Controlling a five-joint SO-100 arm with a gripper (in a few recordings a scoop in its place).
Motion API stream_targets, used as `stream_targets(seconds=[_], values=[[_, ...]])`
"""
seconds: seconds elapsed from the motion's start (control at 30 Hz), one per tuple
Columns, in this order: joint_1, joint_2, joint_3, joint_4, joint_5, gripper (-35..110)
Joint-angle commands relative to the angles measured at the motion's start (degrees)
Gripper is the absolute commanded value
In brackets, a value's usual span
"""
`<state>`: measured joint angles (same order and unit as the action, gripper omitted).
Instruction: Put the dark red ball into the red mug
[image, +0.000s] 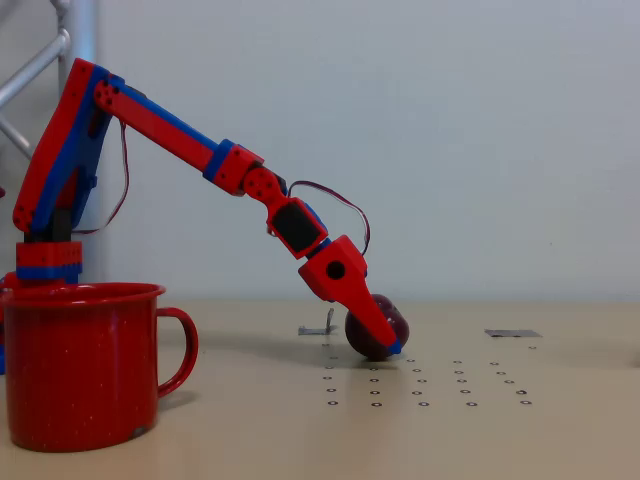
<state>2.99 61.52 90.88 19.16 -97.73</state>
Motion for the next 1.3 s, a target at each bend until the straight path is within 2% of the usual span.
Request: stream_targets(seconds=[0.0,1.27], values=[[-1.2,5.4,-4.7,-1.5,-0.3,47],[-2.6,5.7,-5.4,0.3,0.4,26]])
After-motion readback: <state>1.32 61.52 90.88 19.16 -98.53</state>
